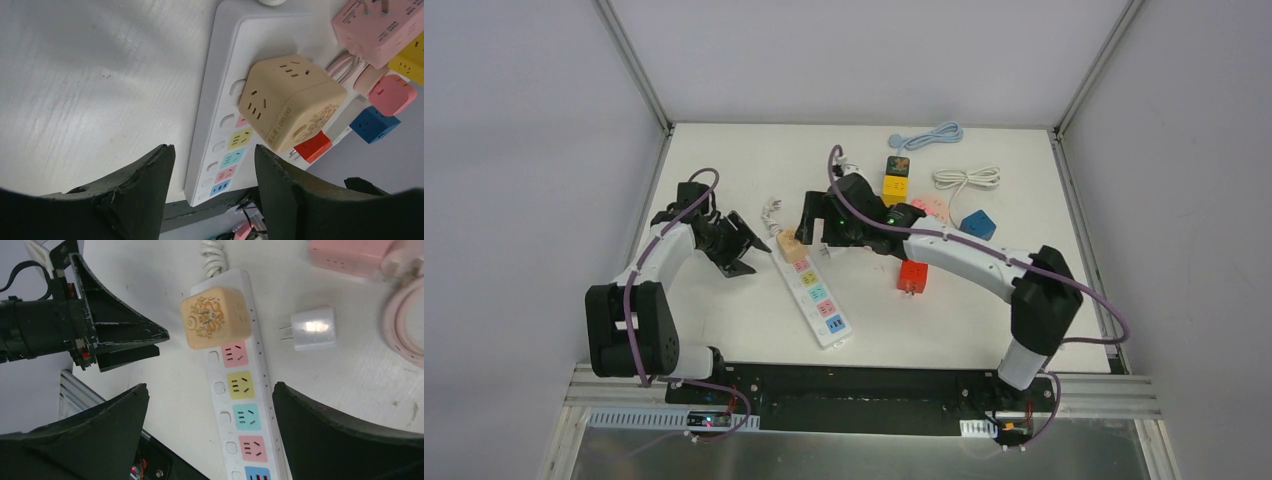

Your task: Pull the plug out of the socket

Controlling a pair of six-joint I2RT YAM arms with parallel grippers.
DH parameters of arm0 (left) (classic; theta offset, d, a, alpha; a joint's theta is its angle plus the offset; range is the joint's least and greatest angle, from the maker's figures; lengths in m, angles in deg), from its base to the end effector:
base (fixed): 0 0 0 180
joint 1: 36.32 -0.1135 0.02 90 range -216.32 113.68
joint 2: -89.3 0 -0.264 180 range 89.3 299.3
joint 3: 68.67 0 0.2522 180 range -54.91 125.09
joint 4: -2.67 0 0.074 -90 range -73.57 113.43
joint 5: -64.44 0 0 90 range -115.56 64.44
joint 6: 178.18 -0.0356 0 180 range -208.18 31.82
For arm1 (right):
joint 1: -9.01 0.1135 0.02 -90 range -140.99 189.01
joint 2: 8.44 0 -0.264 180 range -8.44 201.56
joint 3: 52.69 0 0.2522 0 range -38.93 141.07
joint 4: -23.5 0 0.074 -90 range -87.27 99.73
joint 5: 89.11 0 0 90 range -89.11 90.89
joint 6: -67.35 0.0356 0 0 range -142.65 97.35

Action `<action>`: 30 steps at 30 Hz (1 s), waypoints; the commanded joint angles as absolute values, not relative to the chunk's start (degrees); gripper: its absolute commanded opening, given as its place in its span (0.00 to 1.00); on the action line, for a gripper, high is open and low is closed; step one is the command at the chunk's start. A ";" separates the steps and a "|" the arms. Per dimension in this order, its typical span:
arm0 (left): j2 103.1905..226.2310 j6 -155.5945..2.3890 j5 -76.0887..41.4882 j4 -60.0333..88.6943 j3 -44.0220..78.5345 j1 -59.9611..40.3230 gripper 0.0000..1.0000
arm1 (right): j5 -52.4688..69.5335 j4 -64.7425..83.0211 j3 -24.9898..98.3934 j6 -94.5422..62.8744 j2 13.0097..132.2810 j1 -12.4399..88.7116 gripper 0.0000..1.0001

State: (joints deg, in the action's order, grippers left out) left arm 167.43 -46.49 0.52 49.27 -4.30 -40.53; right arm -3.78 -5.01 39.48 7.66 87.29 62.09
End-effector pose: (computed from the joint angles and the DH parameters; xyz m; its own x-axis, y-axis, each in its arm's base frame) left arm 0.2635 0.0037 0.2198 -0.7476 -0.6540 -0.1152 -0.4638 0.6384 -0.6143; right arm 0.2371 0.3107 0.3024 -0.6566 -0.0365 -0.7534 -0.4912 0.7787 0.3903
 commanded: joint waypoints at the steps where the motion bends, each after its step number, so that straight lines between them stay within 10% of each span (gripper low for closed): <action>1: 169.98 -45.61 2.68 48.65 -3.52 -40.66 0.61 | -5.83 -4.66 48.26 -0.12 93.60 64.02 0.96; 14: 181.07 -42.22 0.79 40.33 -1.24 -40.22 0.57 | -9.34 -6.11 60.26 -14.55 108.90 67.95 0.96; 30: 185.15 -40.68 0.14 40.54 -1.55 -38.33 0.49 | -8.00 -8.74 65.74 -12.83 114.81 67.94 0.43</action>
